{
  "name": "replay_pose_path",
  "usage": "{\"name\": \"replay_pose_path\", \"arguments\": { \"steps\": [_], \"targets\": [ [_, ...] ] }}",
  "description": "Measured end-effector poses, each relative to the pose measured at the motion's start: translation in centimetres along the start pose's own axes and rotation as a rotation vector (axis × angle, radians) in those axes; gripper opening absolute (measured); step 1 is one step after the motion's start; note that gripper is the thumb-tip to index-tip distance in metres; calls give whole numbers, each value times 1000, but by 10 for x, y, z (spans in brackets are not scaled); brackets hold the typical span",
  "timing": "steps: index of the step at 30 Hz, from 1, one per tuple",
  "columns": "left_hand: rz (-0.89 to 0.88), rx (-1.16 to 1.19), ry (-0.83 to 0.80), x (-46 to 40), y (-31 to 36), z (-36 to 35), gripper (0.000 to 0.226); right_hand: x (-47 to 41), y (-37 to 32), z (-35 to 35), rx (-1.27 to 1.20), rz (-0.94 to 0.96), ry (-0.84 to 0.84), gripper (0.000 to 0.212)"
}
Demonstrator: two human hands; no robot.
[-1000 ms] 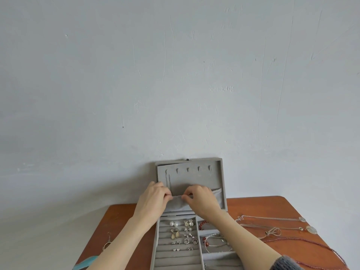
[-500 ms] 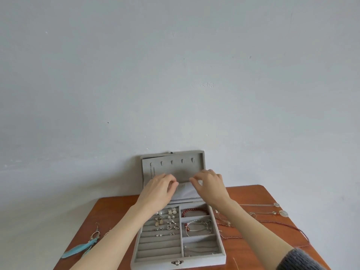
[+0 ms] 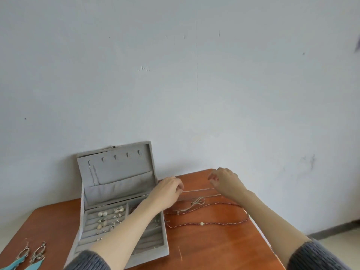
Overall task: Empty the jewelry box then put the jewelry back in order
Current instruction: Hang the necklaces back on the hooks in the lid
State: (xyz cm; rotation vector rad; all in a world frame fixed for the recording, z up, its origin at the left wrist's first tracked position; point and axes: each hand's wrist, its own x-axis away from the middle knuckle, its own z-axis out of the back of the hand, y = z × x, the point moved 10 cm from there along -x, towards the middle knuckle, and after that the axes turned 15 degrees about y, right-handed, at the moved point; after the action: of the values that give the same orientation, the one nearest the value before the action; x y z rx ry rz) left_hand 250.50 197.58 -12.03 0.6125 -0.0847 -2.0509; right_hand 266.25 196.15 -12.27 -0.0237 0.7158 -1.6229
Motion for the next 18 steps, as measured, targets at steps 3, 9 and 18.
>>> {"name": "replay_pose_path", "arguments": {
  "steps": [3, 9, 18],
  "targets": [
    [74, 47, -48, -8, 2, -23, 19, 0, 28, -7, 39, -54, -25, 23],
    [135, 30, -89, -20, 1, -49, 12, 0, 49, -28, -31, -116, -104, 5],
    [138, -15, -82, -27, 4, -44, 16, 0, 35, -28, 153, -26, -152, 24]
  ]
}}
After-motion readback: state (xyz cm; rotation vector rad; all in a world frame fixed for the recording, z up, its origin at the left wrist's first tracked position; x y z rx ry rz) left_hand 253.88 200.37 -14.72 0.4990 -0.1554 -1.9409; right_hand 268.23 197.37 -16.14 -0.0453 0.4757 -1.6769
